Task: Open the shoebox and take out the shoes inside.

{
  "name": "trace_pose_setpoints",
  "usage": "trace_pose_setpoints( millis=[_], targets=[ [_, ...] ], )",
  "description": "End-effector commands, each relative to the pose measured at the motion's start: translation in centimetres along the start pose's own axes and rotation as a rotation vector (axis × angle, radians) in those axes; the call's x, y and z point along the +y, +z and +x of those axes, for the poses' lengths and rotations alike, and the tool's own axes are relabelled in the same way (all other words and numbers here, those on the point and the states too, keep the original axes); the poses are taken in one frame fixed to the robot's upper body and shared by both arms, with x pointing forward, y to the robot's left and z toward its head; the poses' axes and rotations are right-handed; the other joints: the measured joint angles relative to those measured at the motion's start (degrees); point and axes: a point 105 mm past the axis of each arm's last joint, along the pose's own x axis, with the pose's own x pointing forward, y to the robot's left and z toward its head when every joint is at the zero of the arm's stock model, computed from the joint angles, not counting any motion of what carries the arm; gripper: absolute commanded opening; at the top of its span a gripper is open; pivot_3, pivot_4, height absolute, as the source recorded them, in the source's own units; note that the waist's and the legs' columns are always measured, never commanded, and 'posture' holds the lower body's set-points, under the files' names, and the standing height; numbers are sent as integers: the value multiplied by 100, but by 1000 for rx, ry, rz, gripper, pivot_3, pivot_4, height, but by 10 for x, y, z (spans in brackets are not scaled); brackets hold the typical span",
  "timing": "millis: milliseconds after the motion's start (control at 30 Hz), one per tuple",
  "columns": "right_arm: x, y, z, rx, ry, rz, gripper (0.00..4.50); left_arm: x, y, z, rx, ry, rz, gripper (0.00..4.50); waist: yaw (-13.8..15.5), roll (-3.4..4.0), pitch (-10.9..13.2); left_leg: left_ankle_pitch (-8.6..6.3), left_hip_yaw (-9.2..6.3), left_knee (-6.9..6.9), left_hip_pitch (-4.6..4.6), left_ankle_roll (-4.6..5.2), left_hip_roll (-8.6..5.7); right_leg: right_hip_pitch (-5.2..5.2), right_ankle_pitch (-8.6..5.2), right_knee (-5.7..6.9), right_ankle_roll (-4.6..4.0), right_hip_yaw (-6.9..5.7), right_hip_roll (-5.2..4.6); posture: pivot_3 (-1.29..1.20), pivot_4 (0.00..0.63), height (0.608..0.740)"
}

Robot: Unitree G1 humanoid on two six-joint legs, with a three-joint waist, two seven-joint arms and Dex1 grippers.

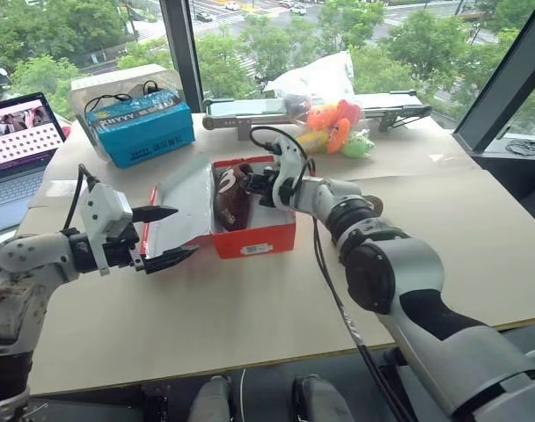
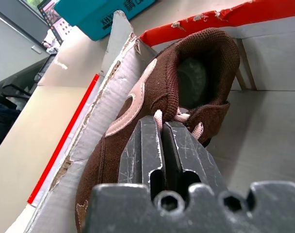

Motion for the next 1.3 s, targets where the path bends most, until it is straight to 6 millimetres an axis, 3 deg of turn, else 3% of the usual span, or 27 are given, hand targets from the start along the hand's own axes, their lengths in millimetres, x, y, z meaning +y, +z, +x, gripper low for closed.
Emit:
trace_pose_setpoints(
  millis=[33,267,500,733,1033,1300],
  targets=[
    [16,39,-7,-99,40,-62,32,1,9,1,-27,-9,29,4500,0,0,0,0,0,0,0,0,0,0,0,0,0,0,0,0,150,740],
    [10,40,-11,-111,54,25,32,1,9,3,-27,-16,32,4500,2,0,0,0,0,0,0,0,0,0,0,0,0,0,0,0,150,740],
    [-1,8,-8,-89,85,356,32,2,10,3,-26,-18,34,4500,-4,-1,0,0,0,0,0,0,0,2,4,1,-6,0,1,0,150,740],
    [-2,5,-8,-159,148,601,32,2,11,2,-21,-17,39,4500,-11,-1,0,1,0,0,0,1,0,2,6,2,-7,0,1,0,150,740],
    [-1,33,-18,-270,228,708,32,2,11,2,-13,-22,44,4500,-24,-1,0,1,0,1,0,1,-1,3,5,1,-6,1,1,0,150,740],
    [-3,37,-21,-271,225,699,32,3,10,4,-16,-25,46,4500,-44,-1,0,1,-1,1,0,1,-1,3,4,1,-5,1,1,0,150,740]
  ],
)
